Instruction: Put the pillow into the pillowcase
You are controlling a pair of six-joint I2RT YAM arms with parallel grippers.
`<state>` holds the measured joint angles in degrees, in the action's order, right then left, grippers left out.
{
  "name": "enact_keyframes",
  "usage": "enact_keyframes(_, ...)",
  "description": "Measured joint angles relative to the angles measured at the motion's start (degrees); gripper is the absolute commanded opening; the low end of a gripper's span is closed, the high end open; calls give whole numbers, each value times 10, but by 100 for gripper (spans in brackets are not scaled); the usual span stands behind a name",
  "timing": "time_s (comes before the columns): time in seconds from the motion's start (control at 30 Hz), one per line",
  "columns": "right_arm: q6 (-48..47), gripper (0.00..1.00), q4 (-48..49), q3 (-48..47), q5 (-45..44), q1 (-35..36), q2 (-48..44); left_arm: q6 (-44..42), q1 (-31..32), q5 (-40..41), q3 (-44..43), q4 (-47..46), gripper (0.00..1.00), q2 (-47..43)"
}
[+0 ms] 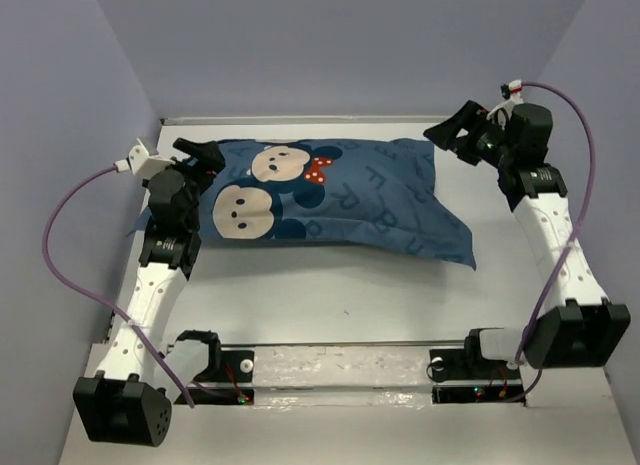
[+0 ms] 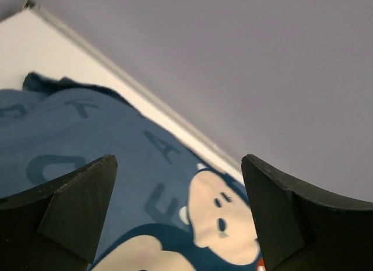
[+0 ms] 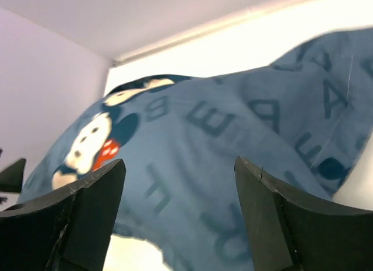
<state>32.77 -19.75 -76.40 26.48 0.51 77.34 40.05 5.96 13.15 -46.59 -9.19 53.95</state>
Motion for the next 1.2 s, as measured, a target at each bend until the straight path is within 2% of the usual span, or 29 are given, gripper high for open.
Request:
enact_keyframes(0.13, -24, 78, 39, 32, -7, 23, -99, -5, -5, 9, 0, -47, 99, -26)
enact_keyframes(0.2, -36, 78, 57, 65, -7, 46, -119, -3, -20, 10, 18, -57, 99, -29)
enact_keyframes(0.33, -50, 77, 72, 93, -10, 71, -54, -17, -49, 14, 24, -35, 99, 4)
enact_keyframes(0.5, -43, 51, 89, 175, -29, 71, 45, -58, -82, 15, -9, -1, 99, 67)
enact_keyframes(0.57, -37, 22, 102, 174, -24, 71, 81, -63, -103, 7, -18, -11, 99, 98)
enact_keyframes(0.67, -24, 22, 140, 169, -25, 71, 128, -53, -122, -14, -5, -21, 98, 139)
enact_keyframes(0.73, -21, 22, 148, 168, -36, 71, 135, -38, -129, -36, 36, -36, 98, 150)
enact_keyframes(0.83, -19, 36, 153, 168, -71, 70, 112, -11, -130, -65, 122, -51, 98, 139)
enact_keyframes(0.87, -21, 54, 152, 168, -82, 70, 100, -1, -131, -73, 148, -60, 99, 131)
enact_keyframes(1.0, -29, 90, 141, 166, -101, 66, 35, 7, -135, -85, 193, -50, 99, 53)
enact_keyframes(1.03, -29, 90, 137, 163, -102, 65, 20, 1, -135, -86, 189, -40, 99, 22)
enact_keyframes(1.07, -30, 99, 131, 158, -99, 63, -10, -5, -135, -86, 178, -23, 99, 1)
enact_keyframes(1.2, -30, 100, 106, 158, -102, 63, -112, -49, -133, -87, 82, 20, 99, -77)
